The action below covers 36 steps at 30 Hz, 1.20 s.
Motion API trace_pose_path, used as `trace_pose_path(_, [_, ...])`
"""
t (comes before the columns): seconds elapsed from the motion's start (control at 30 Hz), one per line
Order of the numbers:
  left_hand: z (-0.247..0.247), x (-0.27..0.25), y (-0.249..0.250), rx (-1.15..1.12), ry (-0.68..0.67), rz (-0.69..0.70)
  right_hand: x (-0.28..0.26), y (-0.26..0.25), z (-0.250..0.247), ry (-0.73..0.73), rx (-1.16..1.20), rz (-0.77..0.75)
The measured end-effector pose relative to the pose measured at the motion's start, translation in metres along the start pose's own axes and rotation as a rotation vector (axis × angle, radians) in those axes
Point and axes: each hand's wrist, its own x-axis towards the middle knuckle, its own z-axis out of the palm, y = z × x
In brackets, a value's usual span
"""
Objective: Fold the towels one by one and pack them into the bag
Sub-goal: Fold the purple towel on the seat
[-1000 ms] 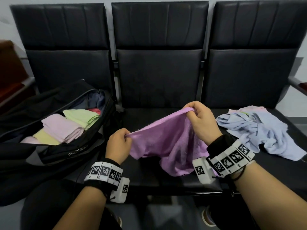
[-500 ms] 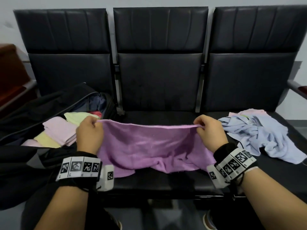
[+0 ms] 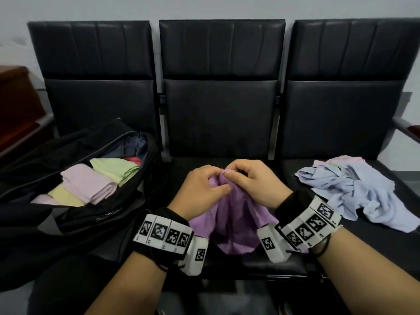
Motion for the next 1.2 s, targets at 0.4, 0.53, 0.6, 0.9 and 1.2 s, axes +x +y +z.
trace_pose_path(0.4, [-0.024,0.001,-0.008,-0.090,0.444,0.022,-0.026,0.058,0.003,-0.155,-0.343,0.097])
trace_pose_path(0.53, [-0.040,0.005,-0.016,-0.087,0.543,0.027,-0.036,0.080,0.004,-0.152,-0.436,0.162])
trace_pose_path(0.6, [-0.052,0.006,-0.022,-0.100,0.617,0.001,-0.037,0.088,-0.003,-0.076,-0.411,0.213])
trace_pose_path(0.9, [-0.085,0.012,-0.022,-0.094,0.877,-0.033,-0.033,0.085,-0.044,0.237,-0.358,0.295])
trace_pose_path(1.2, [-0.029,0.036,0.017,-0.106,0.559,0.034,-0.028,0.004,-0.048,0.204,0.383,-0.012])
